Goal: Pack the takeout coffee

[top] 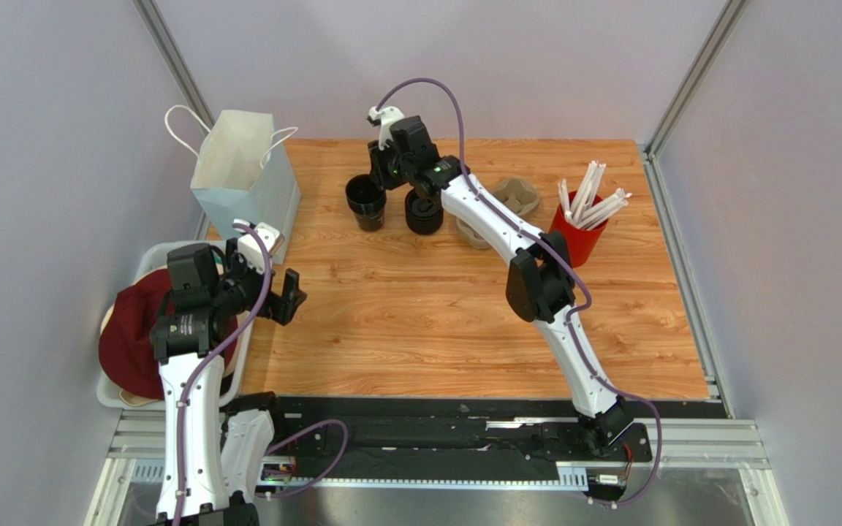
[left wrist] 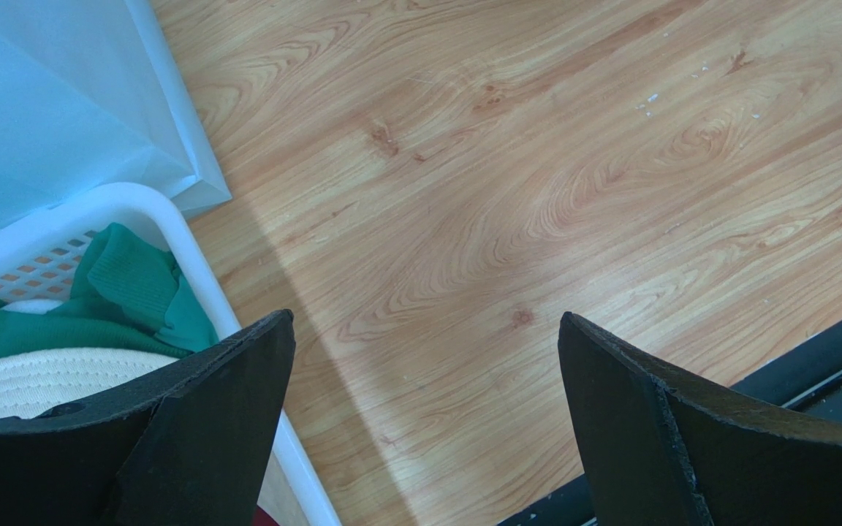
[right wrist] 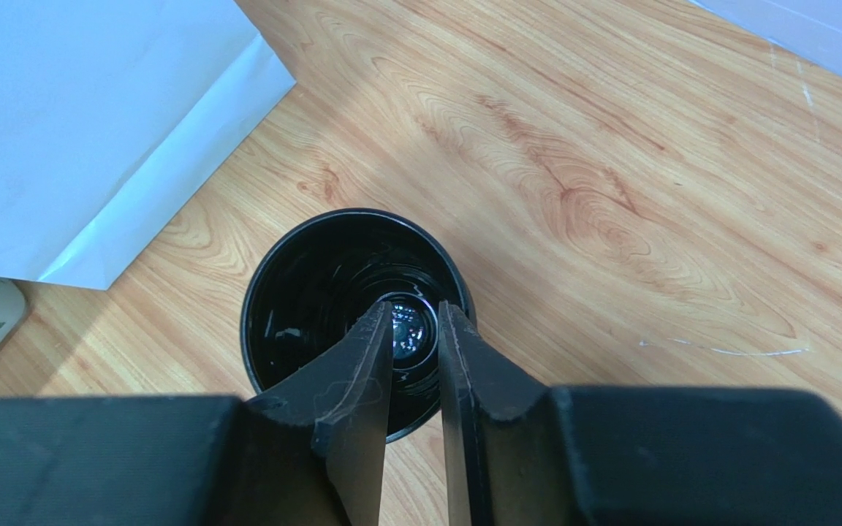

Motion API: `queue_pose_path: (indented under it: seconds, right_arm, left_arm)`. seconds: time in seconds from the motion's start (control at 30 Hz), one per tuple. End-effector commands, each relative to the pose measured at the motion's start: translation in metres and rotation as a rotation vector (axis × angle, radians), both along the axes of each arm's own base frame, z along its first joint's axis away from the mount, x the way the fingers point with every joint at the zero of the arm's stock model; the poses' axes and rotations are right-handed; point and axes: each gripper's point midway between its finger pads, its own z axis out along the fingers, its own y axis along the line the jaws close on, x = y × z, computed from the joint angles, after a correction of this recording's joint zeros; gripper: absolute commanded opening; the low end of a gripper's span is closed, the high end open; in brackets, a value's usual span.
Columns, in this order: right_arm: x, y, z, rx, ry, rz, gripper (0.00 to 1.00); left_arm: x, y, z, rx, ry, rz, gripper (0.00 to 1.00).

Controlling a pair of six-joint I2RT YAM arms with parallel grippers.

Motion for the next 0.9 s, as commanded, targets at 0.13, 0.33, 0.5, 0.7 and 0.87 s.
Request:
queue_pose_path:
  seconds: [0.13,0.33,0.5,0.7,0.87]
  right_arm:
    - [0.009,-0.007,0.038,0.011,-0.105,-0.031,0.26]
    - [0.009,-0.009,0.021,-0.014,-0.084,-0.031,0.27]
    - [0.008,-0.009,0.016,-0.021,-0.074,-0.029,0.25]
    - [0.009,-0.01,0.015,-0.023,-0.074,-0.03,0.24]
    - [0.009,-0.01,0.009,-0.029,-0.065,-0.023,0.23]
  left_arm:
    - [0.004,0.001,0.003,0.009,-0.028,-0.014,0.98]
    - [0.005,0.001,0.003,0.006,-0.022,-0.015,0.98]
    - [0.005,0.001,0.002,0.006,-0.022,-0.015,0.98]
    - [0.005,0.001,0.002,0.008,-0.023,-0.016,0.98]
    - [0.005,0.001,0.002,0.007,-0.02,-0.016,0.98]
